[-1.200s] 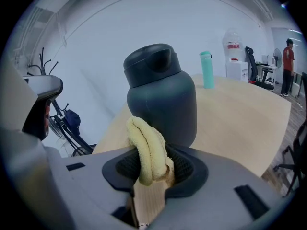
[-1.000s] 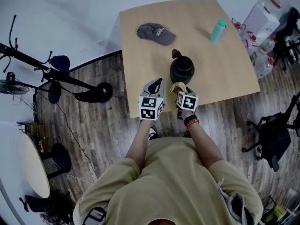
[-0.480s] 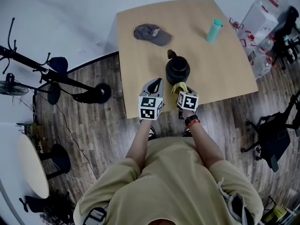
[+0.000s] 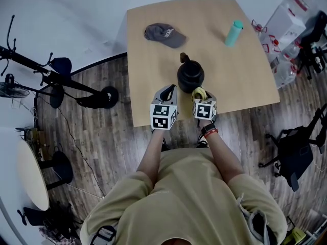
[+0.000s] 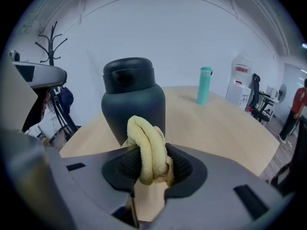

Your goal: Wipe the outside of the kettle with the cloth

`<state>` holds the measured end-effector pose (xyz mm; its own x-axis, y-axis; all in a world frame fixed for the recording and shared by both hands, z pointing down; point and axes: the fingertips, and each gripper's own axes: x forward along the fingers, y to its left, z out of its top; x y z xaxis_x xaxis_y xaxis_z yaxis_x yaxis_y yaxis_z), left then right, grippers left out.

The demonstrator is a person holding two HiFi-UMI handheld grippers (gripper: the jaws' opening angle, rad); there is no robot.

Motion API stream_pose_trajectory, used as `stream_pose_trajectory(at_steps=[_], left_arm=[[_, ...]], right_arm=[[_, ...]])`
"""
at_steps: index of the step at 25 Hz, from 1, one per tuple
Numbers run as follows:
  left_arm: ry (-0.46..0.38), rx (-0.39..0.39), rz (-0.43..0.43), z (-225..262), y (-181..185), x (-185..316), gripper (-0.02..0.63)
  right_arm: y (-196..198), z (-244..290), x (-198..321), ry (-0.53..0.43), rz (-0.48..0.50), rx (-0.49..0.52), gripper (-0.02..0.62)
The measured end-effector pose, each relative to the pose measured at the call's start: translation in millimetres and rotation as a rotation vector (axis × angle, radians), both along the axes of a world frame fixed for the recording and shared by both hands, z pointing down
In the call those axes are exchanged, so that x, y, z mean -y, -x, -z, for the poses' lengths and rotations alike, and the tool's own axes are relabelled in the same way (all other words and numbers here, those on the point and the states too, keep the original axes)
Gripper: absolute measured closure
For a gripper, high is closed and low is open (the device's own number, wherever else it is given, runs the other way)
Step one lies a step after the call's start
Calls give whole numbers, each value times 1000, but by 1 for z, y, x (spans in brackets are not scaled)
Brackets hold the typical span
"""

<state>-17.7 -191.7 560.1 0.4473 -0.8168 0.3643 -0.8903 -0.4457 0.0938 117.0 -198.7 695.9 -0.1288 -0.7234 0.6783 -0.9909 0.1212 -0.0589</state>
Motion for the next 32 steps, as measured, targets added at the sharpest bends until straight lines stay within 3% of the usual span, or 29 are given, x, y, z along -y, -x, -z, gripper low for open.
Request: stream_pose_trajectory(at_steps=[12, 23, 32], left_arm=[[22, 13, 54, -11, 1, 11, 580], [38, 26, 108, -17, 12, 16, 580], [46, 40, 144, -20, 27, 13, 580]], right_arm=[[-22, -14, 19, 51, 24, -36, 465], [-46, -14, 57, 22, 69, -133, 465], [-54, -14, 94, -12, 114, -52, 465]])
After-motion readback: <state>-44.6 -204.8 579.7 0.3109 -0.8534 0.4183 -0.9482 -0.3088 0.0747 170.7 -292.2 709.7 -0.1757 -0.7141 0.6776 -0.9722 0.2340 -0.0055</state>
